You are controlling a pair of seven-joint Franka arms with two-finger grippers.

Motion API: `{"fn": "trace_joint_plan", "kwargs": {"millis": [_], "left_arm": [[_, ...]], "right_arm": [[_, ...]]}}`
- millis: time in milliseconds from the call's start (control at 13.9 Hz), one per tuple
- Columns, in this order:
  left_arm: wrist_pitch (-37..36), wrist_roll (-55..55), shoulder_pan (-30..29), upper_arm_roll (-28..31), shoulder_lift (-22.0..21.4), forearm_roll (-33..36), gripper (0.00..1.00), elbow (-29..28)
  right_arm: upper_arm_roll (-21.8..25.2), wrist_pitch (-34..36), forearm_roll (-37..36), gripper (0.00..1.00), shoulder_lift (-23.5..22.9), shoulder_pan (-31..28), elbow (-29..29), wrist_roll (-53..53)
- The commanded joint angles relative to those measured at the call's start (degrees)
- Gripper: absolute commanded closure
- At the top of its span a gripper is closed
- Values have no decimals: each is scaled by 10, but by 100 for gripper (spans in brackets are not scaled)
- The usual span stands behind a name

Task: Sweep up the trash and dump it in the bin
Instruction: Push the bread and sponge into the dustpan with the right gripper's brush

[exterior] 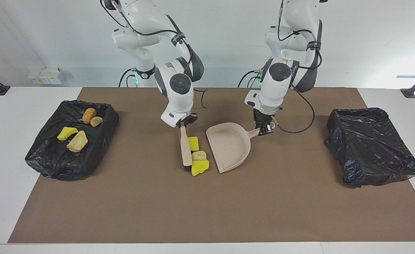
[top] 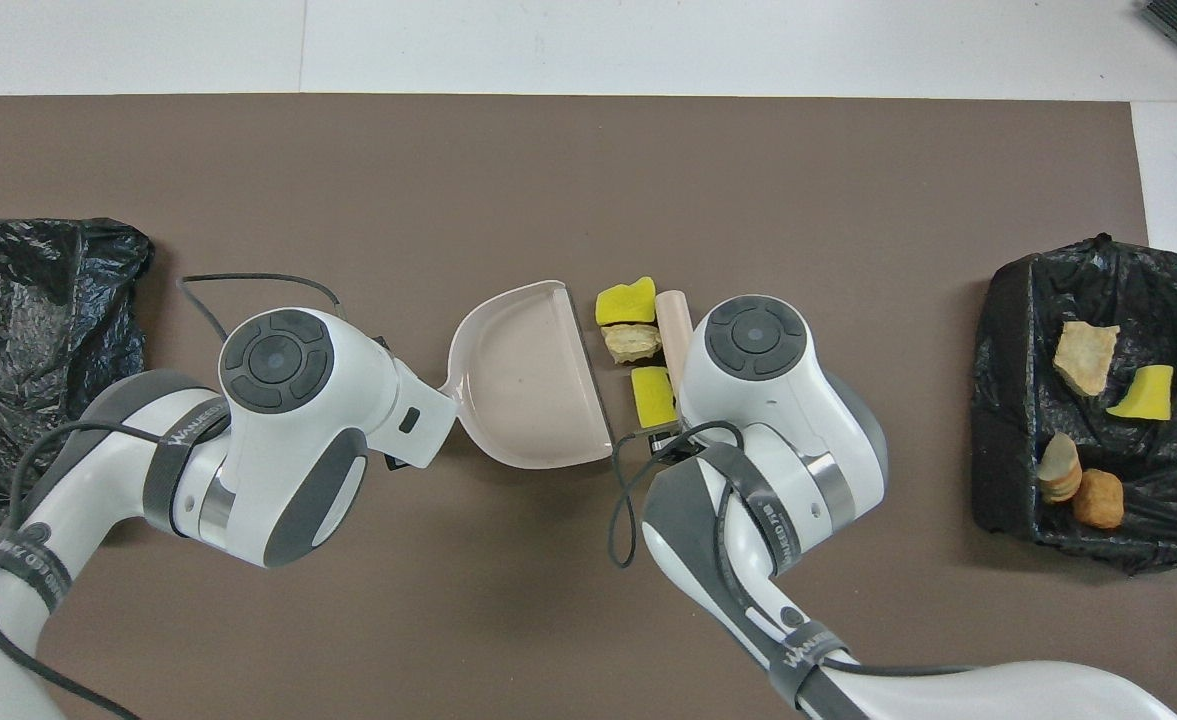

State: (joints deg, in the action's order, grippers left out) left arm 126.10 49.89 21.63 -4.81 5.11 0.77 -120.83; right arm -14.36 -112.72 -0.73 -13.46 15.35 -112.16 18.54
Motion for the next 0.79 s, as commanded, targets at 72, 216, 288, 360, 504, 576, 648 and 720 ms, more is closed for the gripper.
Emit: {"fn": "trace_joint_plan", "kwargs": {"millis": [72, 216, 288, 360, 504, 576, 648, 720], "left_arm": [[13, -4, -1, 2, -14, -5, 100, -16], [13, -5, -2, 2, -13, -5, 100, -16], [13, -5, -2, 2, -13, -5, 100, -16], [13, -5, -2, 2, -13, -5, 100, -16], [13, -6, -2, 2, -13, -5, 100, -16], [13, -6, -2, 2, -14, -6, 100, -16], [13, -6, -3, 2, -13, -5, 100, -16], [13, -7, -3, 2, -14, -6, 100, -16]], "right_arm": [[-8, -4, 62, 100, -6, 30, 24, -33], [-8, -6, 88, 100, -6, 49, 31, -32], [-8, -6, 105, 100, -5, 55, 40, -32], [-8, 4, 127, 100, -3, 55, 51, -28], [-8, 25, 158, 100, 12, 55, 66, -27], [-8, 29, 162, 100, 23, 55, 69, -27], [-8, 36, 162, 100, 31, 54, 71, -27], [-8, 44, 162, 100, 37, 51, 72, -28]]}}
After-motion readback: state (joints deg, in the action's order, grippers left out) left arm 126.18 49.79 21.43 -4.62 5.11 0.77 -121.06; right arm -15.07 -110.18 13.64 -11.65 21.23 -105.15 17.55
